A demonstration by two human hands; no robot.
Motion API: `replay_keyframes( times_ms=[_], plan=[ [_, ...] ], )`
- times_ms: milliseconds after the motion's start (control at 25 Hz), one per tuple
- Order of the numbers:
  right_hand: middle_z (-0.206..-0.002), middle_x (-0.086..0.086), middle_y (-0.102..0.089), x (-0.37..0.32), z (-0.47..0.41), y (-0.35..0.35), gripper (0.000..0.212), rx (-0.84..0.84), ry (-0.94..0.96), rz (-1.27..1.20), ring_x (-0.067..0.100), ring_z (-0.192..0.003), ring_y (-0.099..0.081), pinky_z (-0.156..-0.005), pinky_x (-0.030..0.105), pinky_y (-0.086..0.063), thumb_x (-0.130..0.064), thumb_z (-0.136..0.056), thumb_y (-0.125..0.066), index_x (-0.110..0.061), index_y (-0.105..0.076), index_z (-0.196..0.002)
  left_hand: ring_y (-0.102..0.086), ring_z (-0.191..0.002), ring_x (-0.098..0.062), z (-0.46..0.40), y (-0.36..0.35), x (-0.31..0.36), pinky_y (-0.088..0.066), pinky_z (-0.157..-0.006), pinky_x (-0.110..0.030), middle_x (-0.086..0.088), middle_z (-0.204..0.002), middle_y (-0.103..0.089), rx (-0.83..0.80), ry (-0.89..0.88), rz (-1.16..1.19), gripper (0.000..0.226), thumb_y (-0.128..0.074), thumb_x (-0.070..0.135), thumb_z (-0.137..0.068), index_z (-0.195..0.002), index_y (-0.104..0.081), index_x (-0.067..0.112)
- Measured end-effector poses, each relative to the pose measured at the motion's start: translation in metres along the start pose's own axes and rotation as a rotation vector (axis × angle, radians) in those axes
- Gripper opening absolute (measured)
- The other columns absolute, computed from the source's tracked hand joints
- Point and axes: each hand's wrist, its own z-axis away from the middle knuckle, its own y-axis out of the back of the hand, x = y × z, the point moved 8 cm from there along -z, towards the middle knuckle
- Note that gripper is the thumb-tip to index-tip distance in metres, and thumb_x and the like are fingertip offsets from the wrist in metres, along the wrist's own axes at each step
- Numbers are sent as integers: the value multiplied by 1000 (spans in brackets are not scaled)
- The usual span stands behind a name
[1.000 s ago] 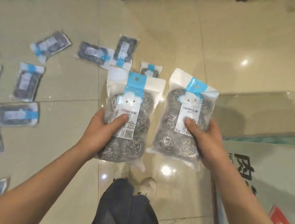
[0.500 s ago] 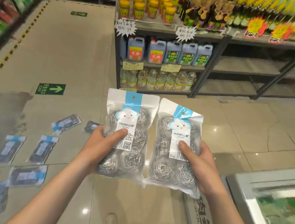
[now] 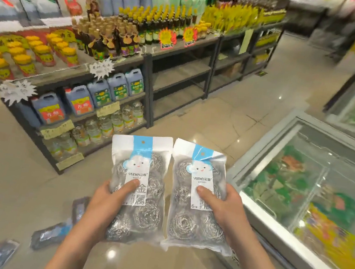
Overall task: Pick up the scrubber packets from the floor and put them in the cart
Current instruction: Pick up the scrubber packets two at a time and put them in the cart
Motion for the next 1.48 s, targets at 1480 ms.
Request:
replay_keyframes(
  times_ms=[1480],
  plan=[
    [-82, -3, -83, 296, 1063, 166, 24, 2580, -91, -626, 7, -66, -78, -54, 23, -57, -25, -86, -87, -14, -74, -102, -76, -57, -11, 979, -310, -383, -54, -44, -20, -4, -85, -78, -2501, -127, -981, 25, -77, 33, -91, -101, -64, 14]
  ],
)
